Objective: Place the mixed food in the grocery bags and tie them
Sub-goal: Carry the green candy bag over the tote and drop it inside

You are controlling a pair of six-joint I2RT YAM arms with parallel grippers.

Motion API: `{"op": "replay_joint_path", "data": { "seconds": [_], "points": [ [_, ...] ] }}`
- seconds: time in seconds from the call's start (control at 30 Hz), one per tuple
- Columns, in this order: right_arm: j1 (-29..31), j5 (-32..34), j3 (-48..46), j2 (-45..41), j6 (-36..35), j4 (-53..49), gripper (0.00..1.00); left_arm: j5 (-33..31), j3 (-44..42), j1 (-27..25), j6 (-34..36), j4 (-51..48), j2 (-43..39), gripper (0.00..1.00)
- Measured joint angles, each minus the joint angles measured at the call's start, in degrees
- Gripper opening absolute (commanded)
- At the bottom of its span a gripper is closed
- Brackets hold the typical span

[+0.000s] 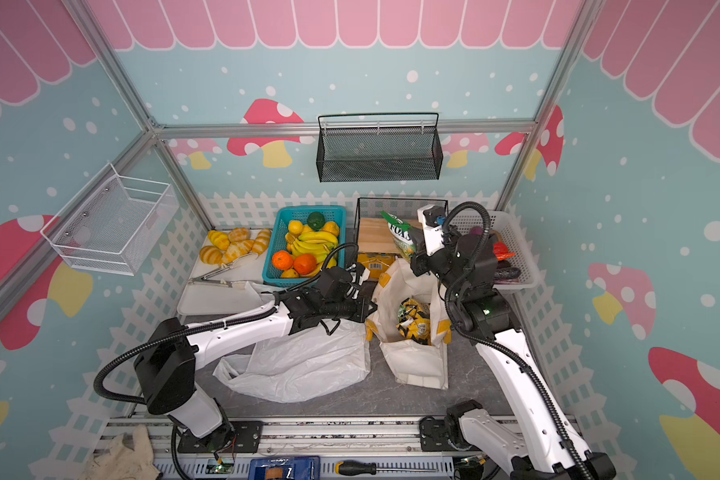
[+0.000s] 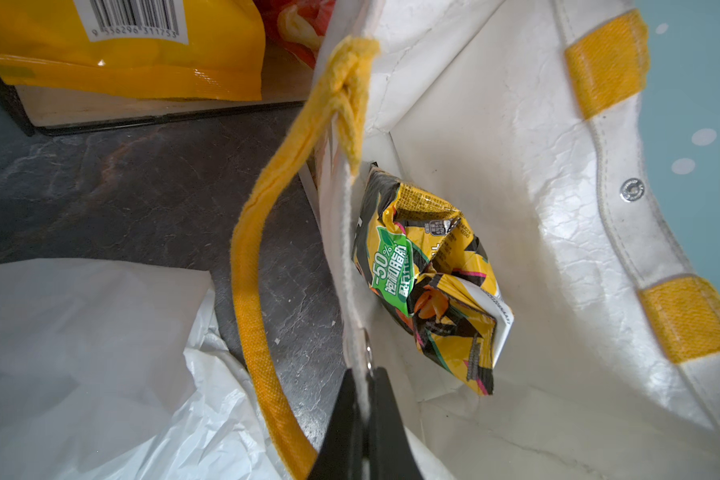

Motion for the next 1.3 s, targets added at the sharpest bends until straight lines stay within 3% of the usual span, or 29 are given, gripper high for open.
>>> {"op": "replay_joint_path", "data": {
  "seconds": [0.17,0.33,0.4,0.5,0.57,0.87,1.0,1.17,1.23,1.3],
  "points": [
    [0.00,-0.48,-8.59,-2.25,4.04,-2.43,0.00,0.00,0.00,0.02,0.00,0.50,0.02,0.00],
    [0.02,4.33,-15.52,0.11,6.19,-3.34,0.00,0.15,0.00,0.02,0.00,0.76,0.02,0.00],
    [0.00,7.87,-16.72,1.95,6.62,-3.23,0.08,0.20,0.00,0.02,0.00,0.90,0.02,0.00],
    [-0.02,13.53,-16.92,4.57,7.04,-3.30,0.35,0.17,0.00,0.02,0.00,0.90,0.02,0.00],
    [-0.04,16.55,-16.85,4.39,7.45,-4.13,0.44,0.17,0.00,0.02,0.00,0.94,0.02,0.00],
    [-0.11,27.58,-13.77,-4.85,6.23,-8.96,0.61,0.20,0.00,0.00,-0.22,1.66,0.02,0.00],
    [-1.44,29.55,-13.68,-4.76,6.56,-10.49,0.65,0.20,0.00,0.00,-0.24,1.99,0.02,0.00],
    [-4.39,27.91,-15.67,-2.03,7.54,-11.43,0.63,0.20,0.00,0.00,-0.37,2.23,0.00,0.00],
    [-6.03,25.75,-17.31,-1.29,8.07,-11.47,0.47,0.35,-0.02,0.00,-0.42,2.51,0.00,0.00],
    [-7.58,22.82,-18.62,-0.98,8.50,-11.43,0.25,0.90,-0.04,0.00,-0.52,2.93,-0.24,0.00]
  ]
}}
